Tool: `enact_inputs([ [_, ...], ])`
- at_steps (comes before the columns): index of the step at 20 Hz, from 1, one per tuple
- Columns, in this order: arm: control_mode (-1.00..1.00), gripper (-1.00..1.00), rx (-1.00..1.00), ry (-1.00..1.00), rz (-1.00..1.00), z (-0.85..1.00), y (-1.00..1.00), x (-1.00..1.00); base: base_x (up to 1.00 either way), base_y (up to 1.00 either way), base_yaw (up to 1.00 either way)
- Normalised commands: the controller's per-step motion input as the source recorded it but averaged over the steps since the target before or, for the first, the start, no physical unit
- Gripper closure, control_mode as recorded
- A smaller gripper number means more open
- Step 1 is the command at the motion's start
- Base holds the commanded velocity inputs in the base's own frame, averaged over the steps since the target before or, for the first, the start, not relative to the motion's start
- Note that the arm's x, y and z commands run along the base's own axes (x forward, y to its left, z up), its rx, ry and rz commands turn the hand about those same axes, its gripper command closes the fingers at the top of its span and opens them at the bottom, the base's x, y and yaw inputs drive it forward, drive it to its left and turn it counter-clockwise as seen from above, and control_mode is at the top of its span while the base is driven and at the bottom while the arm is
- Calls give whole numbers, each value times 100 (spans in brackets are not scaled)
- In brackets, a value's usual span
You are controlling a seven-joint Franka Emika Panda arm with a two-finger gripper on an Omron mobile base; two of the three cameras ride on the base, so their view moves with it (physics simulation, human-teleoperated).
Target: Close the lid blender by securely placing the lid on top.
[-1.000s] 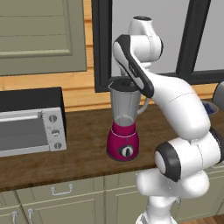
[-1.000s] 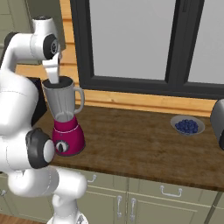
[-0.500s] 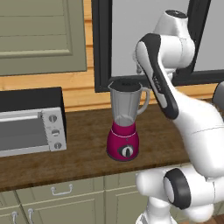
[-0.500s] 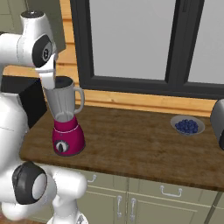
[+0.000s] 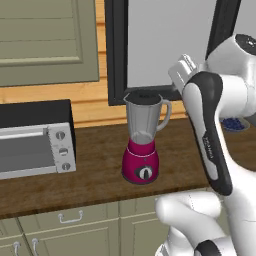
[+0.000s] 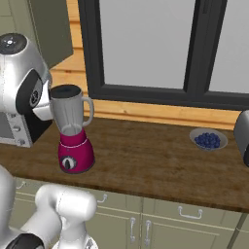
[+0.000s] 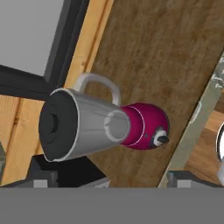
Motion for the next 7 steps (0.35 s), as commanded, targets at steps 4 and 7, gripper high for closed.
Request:
enact_inputs([
  [4,-100,-100,0,-31,10,0,-8,-43,0,0,0],
  [7,-100,-100,0,-26,8,-1,-4,-27,0,0,0],
])
